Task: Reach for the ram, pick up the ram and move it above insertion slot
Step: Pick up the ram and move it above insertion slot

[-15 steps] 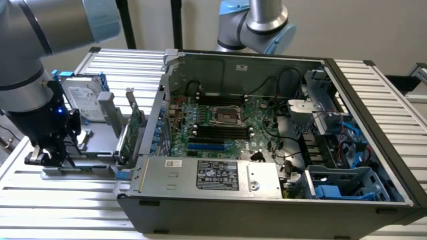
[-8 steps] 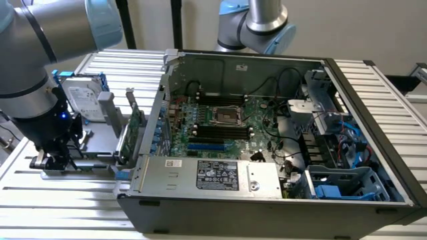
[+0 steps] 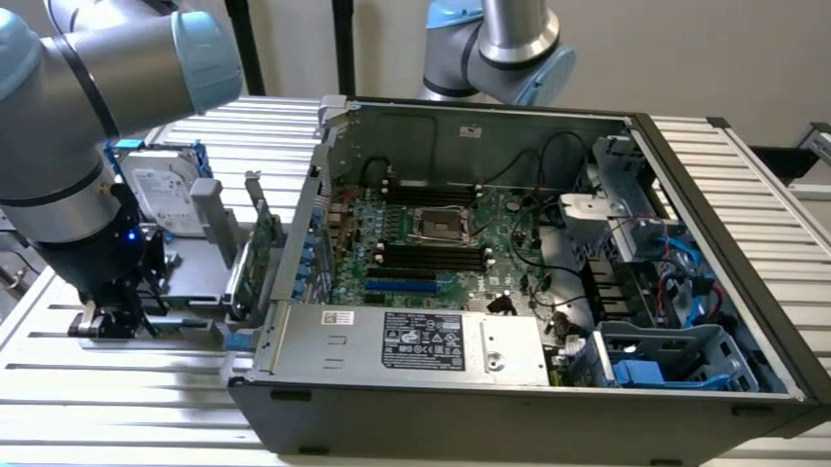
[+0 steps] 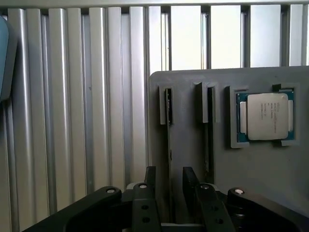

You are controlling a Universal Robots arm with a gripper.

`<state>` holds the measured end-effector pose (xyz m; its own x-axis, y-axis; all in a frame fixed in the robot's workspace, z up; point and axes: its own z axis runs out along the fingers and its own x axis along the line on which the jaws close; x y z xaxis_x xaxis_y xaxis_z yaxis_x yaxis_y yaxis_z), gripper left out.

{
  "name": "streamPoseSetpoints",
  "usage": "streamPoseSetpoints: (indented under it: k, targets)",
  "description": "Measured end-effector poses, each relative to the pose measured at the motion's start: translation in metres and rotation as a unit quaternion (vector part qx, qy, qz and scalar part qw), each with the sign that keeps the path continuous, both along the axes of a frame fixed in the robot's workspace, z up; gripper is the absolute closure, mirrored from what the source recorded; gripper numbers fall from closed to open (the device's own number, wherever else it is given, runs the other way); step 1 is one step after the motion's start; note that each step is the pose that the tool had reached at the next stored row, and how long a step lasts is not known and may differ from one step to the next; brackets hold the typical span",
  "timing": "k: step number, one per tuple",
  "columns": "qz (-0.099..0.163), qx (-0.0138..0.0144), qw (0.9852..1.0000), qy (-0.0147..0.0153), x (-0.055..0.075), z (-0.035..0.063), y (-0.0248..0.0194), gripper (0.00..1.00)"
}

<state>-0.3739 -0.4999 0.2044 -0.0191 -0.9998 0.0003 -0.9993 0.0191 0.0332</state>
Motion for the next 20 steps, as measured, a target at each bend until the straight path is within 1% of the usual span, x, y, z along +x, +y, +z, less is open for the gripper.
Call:
streamPoseSetpoints:
  k: [3,5,8,11,17,18,19,20]
  targets:
    - [0.006,0.0,1.0,-0.0036,-0.0001,-0.0037,-0.0001,0.64]
    - [0.012,0.0004,0.9999,-0.005,0.0,-0.0051,0.0001,0.64]
    - [0.018,0.0015,0.9998,-0.005,0.0,-0.0058,0.0004,0.64]
    - [0.02,0.0029,0.9998,-0.0052,0.0,-0.0061,0.0009,0.64]
    - [0.02,0.003,0.9998,-0.0047,0.0,-0.0066,0.0015,0.64]
    - [0.02,0.003,0.9998,-0.0046,0.0,-0.0067,0.0017,0.66]
    - [0.02,0.003,0.9998,-0.0046,0.0,-0.0068,0.0018,0.66]
    - [0.02,0.0029,0.9998,-0.0045,0.0,-0.0068,0.0019,0.72]
